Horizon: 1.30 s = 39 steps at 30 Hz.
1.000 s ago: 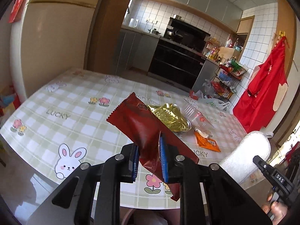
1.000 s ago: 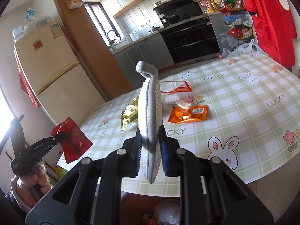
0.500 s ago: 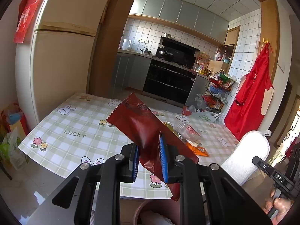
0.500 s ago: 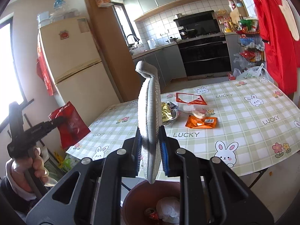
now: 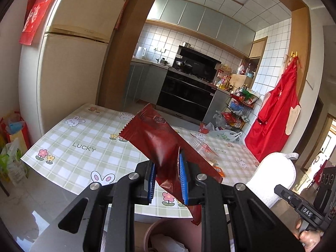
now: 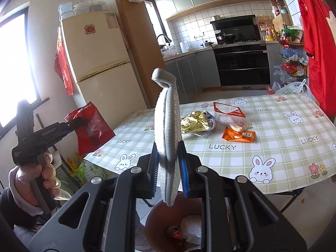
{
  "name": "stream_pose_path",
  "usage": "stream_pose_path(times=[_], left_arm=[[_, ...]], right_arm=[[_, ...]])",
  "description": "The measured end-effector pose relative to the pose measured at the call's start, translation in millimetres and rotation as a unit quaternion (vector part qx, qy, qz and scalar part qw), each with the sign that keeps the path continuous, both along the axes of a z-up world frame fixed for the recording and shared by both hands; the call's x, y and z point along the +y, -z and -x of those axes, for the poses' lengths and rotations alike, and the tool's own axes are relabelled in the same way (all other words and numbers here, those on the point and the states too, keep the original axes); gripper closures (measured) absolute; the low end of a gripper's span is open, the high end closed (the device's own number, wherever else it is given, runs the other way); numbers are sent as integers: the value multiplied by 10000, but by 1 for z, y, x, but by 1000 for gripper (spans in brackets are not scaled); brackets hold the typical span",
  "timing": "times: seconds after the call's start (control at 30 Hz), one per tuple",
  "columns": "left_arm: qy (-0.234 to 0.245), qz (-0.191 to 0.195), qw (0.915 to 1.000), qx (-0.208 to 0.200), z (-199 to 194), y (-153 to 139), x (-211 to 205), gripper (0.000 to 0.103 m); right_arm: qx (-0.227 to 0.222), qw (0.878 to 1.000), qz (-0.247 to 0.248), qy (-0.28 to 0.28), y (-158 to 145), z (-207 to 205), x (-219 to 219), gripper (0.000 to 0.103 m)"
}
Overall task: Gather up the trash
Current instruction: 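Lower the insole into the pink bin and open the right gripper while the left holds the packet, then lower the red packet over the pink bin and open the left gripper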
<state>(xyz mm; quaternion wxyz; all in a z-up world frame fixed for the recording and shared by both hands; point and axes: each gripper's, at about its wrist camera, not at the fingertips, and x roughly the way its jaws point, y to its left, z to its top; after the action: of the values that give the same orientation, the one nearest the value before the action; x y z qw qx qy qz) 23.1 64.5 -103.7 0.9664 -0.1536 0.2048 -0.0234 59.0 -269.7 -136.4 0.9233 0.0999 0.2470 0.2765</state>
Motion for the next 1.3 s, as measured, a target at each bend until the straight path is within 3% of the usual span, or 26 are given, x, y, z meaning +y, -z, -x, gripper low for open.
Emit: stream_pose_path(times=[0.13,0.23,0.3,0.33,0.5,0.53,0.77,0.97,1.3], left_arm=[[-31,15,10000,72,-3,5,4,84],[-26,30,9999,152,-6,10,3,84],[-2,33,9998,194,-9,13,2,84],[13,33,9998,208,-11,14,2,84],[177,23,9995,242,-14,19,-4,84],[214,8,9995,243,-14,19,-6,84],[603,-191,9978,219,-12,18,-27,83],[1061,-601,9925,39,-6,13,-53,83],[1503,-738,9853,352,-15,30,-80,81]], right_arm=[[27,9998,42,-173,3,-3,7,80],[76,9995,24,-292,7,-6,11,68],[96,9994,12,-343,9,-7,13,50],[92,9994,18,-331,10,-8,14,47],[4,10000,-47,-5,8,-9,6,10],[-45,9999,-73,132,7,-9,2,7],[-92,9964,-330,770,4,-9,-20,6],[-82,9933,-396,1078,8,-9,-34,6],[173,9901,-566,1272,21,-14,-46,6]])
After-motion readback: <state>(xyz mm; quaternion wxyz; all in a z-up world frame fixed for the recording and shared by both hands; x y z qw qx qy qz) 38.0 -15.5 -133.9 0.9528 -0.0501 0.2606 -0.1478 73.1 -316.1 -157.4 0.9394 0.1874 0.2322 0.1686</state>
